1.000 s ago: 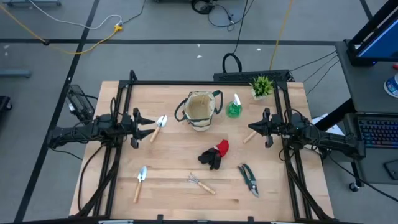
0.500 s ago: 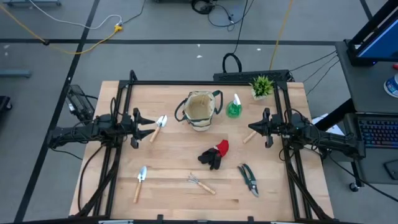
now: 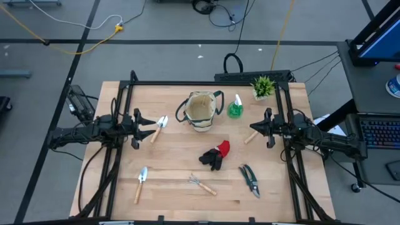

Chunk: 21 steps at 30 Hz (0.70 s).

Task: Pick & Place Garden tools in Gardening bag
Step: Put the green and white spray bottle into the gardening bag

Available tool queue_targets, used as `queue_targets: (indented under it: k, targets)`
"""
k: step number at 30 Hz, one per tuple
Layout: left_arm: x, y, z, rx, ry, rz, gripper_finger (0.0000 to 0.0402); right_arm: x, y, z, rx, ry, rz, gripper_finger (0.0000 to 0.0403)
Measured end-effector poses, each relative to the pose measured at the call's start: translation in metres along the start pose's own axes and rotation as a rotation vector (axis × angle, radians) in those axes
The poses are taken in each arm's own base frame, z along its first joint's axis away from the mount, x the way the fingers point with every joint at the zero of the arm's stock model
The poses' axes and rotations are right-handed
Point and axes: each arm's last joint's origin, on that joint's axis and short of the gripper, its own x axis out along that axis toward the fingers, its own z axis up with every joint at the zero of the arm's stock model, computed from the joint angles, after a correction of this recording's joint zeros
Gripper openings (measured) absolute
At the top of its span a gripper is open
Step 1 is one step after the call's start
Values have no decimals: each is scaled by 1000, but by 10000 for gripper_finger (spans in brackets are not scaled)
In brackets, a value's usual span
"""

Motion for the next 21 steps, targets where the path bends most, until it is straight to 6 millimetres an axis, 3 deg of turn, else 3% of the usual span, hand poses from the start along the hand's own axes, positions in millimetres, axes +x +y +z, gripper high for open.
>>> queue_targets:
  k: [13,21]
  targets:
    - [0,0,0,2,0,0,200,0,-1,0,205,-8,-30,6]
    - [0,1,0,55,-2,27,200,0,-1,0,237,-8,-30,6]
